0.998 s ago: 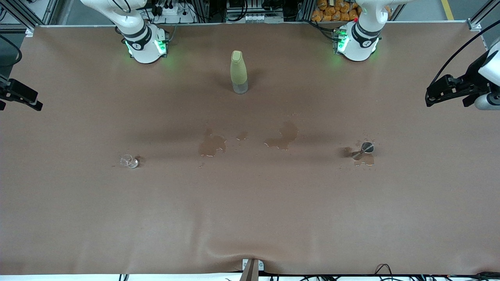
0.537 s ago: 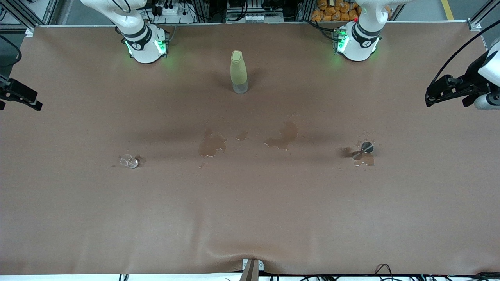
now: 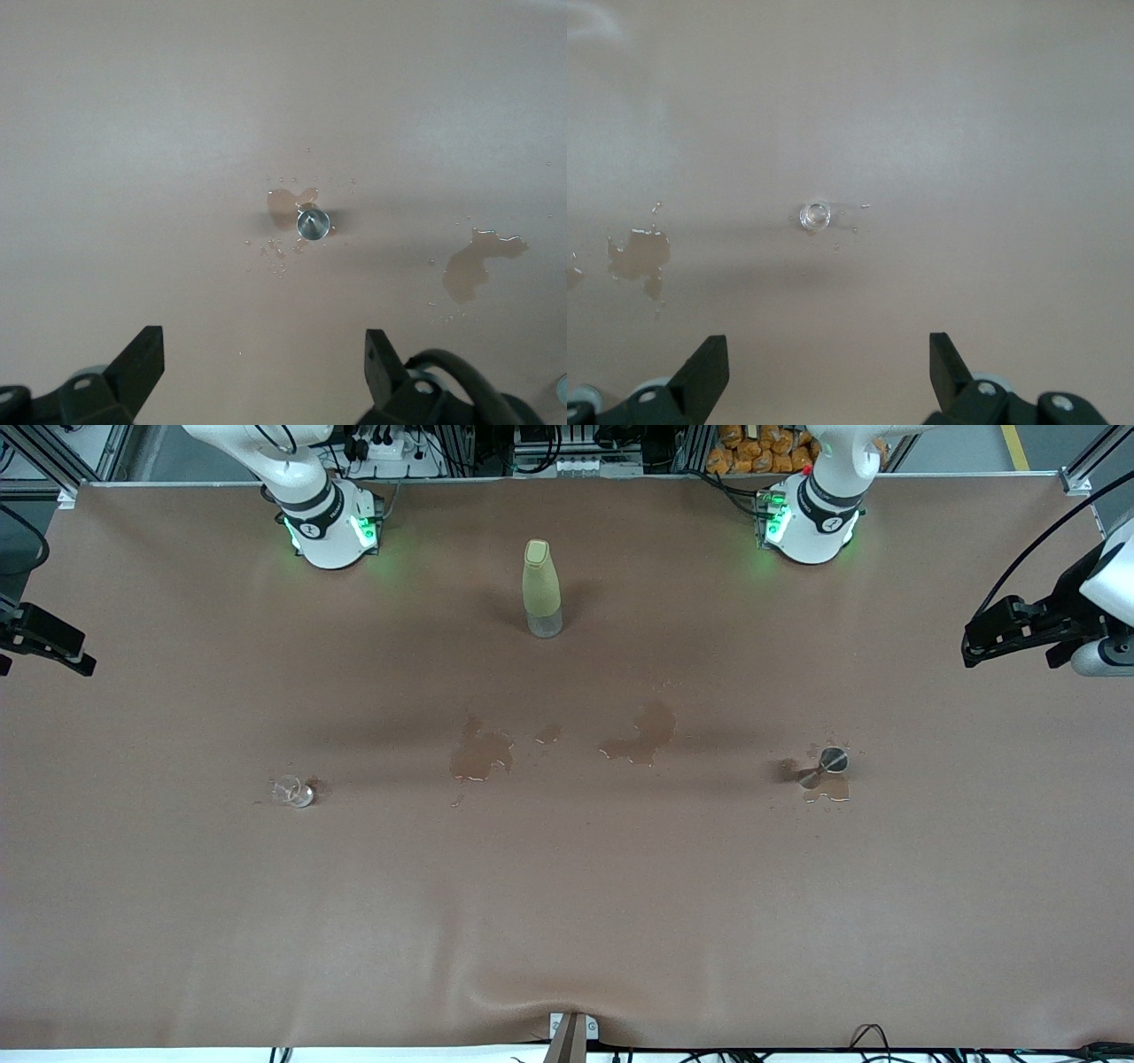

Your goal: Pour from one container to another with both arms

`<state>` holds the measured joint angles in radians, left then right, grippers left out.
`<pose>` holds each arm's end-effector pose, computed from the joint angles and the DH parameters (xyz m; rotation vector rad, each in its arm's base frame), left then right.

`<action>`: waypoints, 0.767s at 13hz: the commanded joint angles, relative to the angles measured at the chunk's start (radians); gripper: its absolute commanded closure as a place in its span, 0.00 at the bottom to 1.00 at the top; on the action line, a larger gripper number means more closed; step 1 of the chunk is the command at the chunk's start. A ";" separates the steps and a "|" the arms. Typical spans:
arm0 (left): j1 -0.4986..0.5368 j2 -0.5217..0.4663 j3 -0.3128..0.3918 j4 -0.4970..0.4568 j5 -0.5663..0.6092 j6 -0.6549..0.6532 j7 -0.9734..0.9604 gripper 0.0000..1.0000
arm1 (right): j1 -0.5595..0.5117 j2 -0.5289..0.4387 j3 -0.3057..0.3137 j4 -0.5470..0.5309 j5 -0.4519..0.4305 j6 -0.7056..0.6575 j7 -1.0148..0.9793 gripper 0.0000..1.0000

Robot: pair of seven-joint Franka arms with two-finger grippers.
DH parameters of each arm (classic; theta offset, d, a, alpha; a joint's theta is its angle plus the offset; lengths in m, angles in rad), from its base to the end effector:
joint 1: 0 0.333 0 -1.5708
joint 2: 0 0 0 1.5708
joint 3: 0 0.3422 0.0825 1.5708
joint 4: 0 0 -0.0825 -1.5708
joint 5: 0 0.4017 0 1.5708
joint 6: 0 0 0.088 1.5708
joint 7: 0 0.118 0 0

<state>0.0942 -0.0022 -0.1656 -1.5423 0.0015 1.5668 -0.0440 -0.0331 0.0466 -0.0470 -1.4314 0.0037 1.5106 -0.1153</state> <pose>0.5704 -0.0407 0.6545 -3.1407 0.0430 -0.0420 0.5807 -0.0454 0.6753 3.1390 0.0558 0.0512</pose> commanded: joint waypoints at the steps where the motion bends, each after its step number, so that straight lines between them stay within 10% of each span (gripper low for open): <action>1: 0.010 -0.009 0.003 -0.006 -0.020 -0.005 0.085 0.00 | -0.045 -0.024 -0.002 -0.006 0.010 0.000 -0.145 0.00; 10: 0.177 0.129 0.023 -0.004 -0.268 0.006 0.644 0.00 | -0.182 -0.019 -0.005 -0.004 -0.007 -0.012 -1.232 0.00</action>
<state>0.2491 0.0918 -0.1377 -1.5537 -0.2205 1.5689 0.4772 -0.1881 0.0375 -0.0630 -1.4301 0.0038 1.5003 -1.1024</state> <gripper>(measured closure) 0.000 0.000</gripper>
